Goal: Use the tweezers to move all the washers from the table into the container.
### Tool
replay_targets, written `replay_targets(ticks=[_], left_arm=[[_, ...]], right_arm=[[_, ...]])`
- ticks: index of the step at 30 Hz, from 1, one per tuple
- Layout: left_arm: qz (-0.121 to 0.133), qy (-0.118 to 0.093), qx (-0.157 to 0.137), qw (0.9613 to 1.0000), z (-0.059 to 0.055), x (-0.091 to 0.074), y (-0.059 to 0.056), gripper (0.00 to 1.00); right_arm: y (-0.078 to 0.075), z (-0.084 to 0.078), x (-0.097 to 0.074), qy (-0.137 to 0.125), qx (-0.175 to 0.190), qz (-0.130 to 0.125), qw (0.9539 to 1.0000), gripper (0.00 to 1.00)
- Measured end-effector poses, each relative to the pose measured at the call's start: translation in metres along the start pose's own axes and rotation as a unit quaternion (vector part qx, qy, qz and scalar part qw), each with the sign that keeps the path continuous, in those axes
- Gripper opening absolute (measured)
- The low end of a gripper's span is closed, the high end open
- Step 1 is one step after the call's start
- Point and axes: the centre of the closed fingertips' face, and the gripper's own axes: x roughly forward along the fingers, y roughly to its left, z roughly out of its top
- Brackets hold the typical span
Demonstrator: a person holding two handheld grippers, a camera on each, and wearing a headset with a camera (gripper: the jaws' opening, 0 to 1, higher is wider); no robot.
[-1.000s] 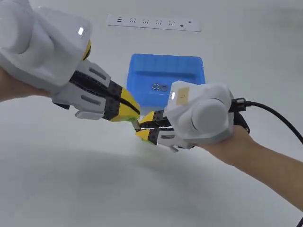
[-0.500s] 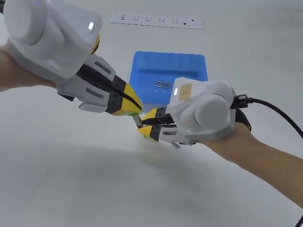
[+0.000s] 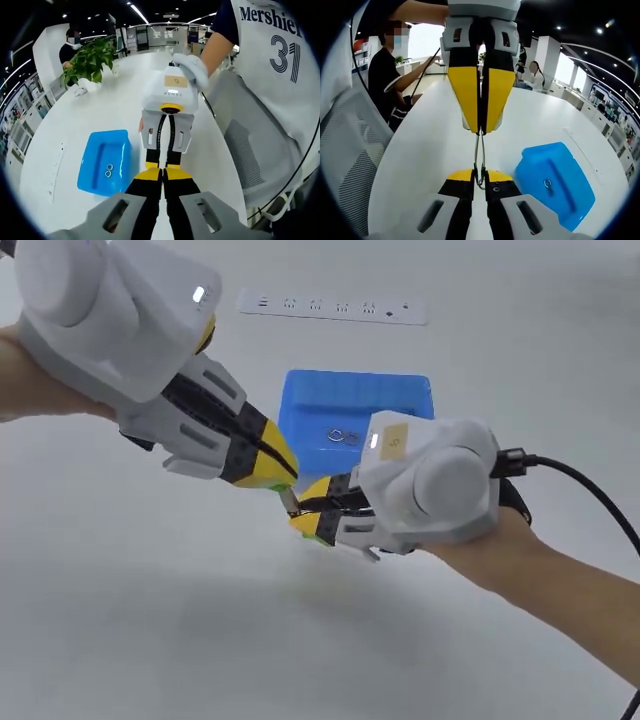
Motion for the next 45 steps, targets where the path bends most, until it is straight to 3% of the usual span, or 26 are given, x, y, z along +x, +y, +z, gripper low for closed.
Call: replay_targets(ticks=[12, 22, 24, 32, 33, 34, 44, 45], left_arm=[[0.009, 0.003, 0.034, 0.9994, 0.039, -0.016, 0.015, 0.05], [0.008, 0.001, 0.048, 0.9988, 0.062, -0.024, 0.028, 0.06], [0.008, 0.003, 0.051, 0.9986, 0.06, -0.024, 0.033, 0.06], [0.009, 0.0, 0.062, 0.9981, 0.069, -0.022, 0.051, 0.05], [0.01, -0.001, 0.061, 0.9981, 0.063, -0.024, 0.062, 0.05], [0.011, -0.002, 0.062, 0.998, 0.061, -0.024, 0.066, 0.05], [0.015, -0.009, 0.057, 0.9982, 0.056, -0.011, 0.086, 0.05], [0.014, -0.009, 0.054, 0.9984, 0.051, -0.008, 0.094, 0.05]], right_arm=[[-0.025, 0.021, -0.029, -0.02, -0.006, -0.039, 0.999, 0.09], [-0.05, 0.035, -0.044, -0.029, -0.019, -0.065, 0.9973, 0.09], [-0.055, 0.035, -0.044, -0.03, -0.021, -0.067, 0.9971, 0.09], [-0.075, 0.033, -0.047, -0.031, -0.022, -0.078, 0.9962, 0.09], [-0.079, 0.032, -0.047, -0.031, -0.02, -0.081, 0.996, 0.09], [-0.082, 0.031, -0.047, -0.033, -0.016, -0.083, 0.9959, 0.09], [-0.105, 0.018, -0.038, -0.031, -0.001, -0.093, 0.9952, 0.09], [-0.107, 0.016, -0.036, -0.03, 0.001, -0.092, 0.9954, 0.09]])
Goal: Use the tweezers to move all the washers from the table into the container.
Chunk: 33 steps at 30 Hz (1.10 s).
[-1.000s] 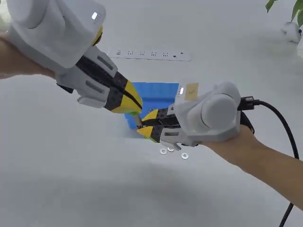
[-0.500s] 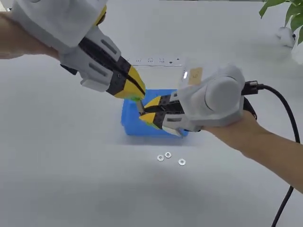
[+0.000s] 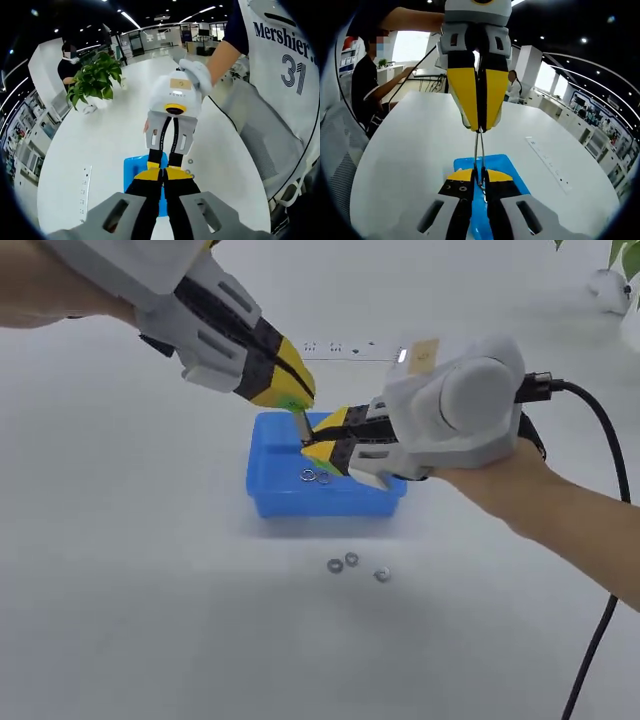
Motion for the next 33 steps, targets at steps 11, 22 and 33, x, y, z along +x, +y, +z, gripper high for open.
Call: replay_targets(ticks=[11, 22, 33], left_arm=[[-0.012, 0.001, -0.029, 0.9995, -0.027, 0.025, 0.015, 0.05], [-0.018, 0.0, -0.042, 0.999, -0.041, 0.039, 0.024, 0.05], [-0.024, 0.001, -0.044, 0.9987, -0.044, 0.041, 0.028, 0.05]], right_arm=[[-0.01, -0.032, 0.021, 0.022, 0.023, 0.01, 0.9994, 0.09], [-0.013, -0.049, 0.031, 0.033, 0.044, 0.016, 0.9984, 0.09], [-0.013, -0.052, 0.032, 0.038, 0.052, 0.017, 0.9978, 0.1]])
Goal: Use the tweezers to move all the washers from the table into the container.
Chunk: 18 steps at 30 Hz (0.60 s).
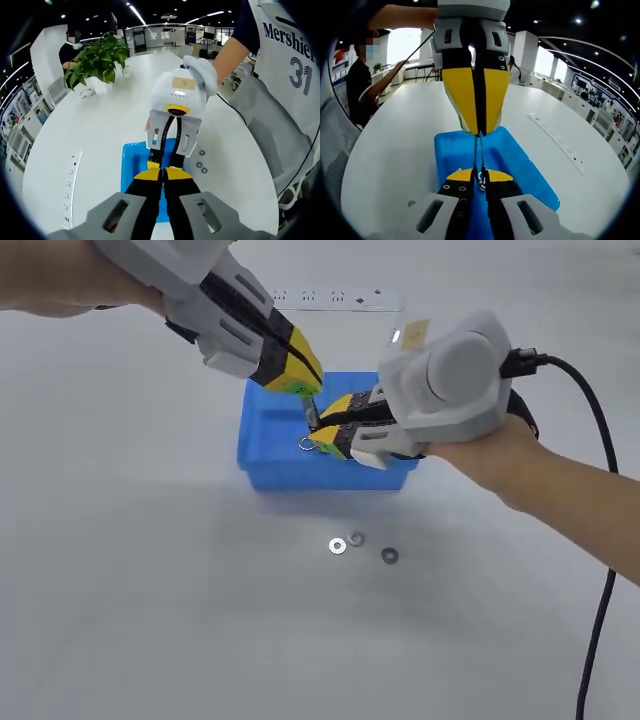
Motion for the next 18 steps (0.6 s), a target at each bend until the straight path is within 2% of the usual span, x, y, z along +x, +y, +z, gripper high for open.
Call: replay_targets(ticks=[9, 18], left_arm=[[0.0, 0.001, 0.003, 1.0, 0.001, 0.001, -0.001, 0.05], [0.004, -0.01, 0.013, 0.9999, 0.02, -0.007, -0.007, 0.05]], right_arm=[[-0.001, 0.001, 0.0, 0.001, 0.004, 0.0, 1.0, 0.11], [0.0, 0.015, -0.01, -0.018, 0.008, -0.005, 0.9998, 0.1]])
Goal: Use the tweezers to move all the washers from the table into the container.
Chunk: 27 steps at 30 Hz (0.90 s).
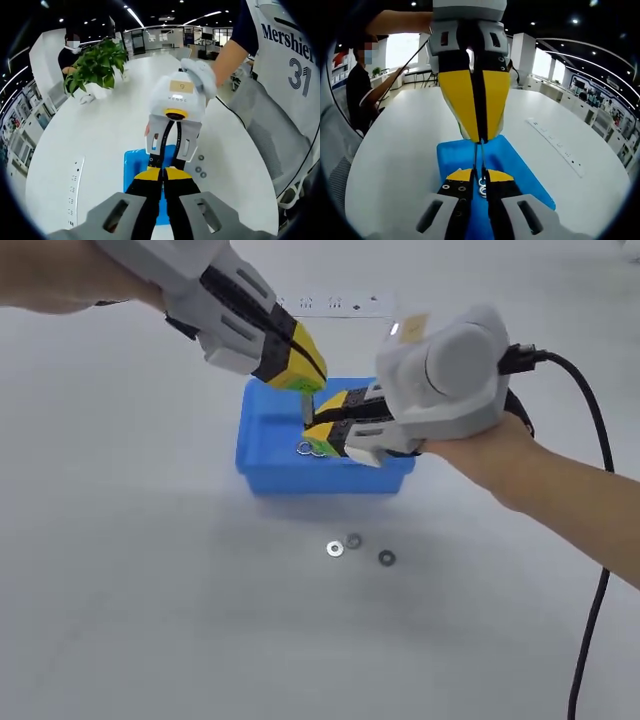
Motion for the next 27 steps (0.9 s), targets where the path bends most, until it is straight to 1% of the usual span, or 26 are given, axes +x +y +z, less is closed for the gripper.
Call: replay_targets(ticks=[5, 8, 12, 17, 22, 27], left_arm=[[0.005, -0.006, 0.007, 0.9999, 0.013, -0.007, -0.004, 0.05], [0.006, -0.009, 0.015, 0.9998, 0.023, -0.011, -0.009, 0.05], [0.008, -0.01, 0.024, 0.9996, 0.034, -0.016, -0.017, 0.05], [0.012, -0.008, 0.032, 0.9994, 0.044, -0.023, -0.024, 0.05], [0.017, -0.009, 0.04, 0.999, 0.054, -0.028, -0.039, 0.05], [0.018, -0.009, 0.045, 0.9988, 0.059, -0.028, -0.053, 0.05]], right_arm=[[0.0, 0.009, -0.012, -0.01, -0.001, -0.009, 0.9999, 0.1], [0.003, 0.015, -0.018, -0.014, -0.003, -0.011, 0.9998, 0.1], [0.007, 0.022, -0.027, -0.021, -0.007, -0.016, 0.9996, 0.1], [0.014, 0.033, -0.039, -0.029, -0.014, -0.021, 0.9993, 0.1], [0.023, 0.039, -0.048, -0.033, -0.02, -0.022, 0.999, 0.1], [0.037, 0.04, -0.056, -0.034, -0.028, -0.021, 0.9988, 0.1]])
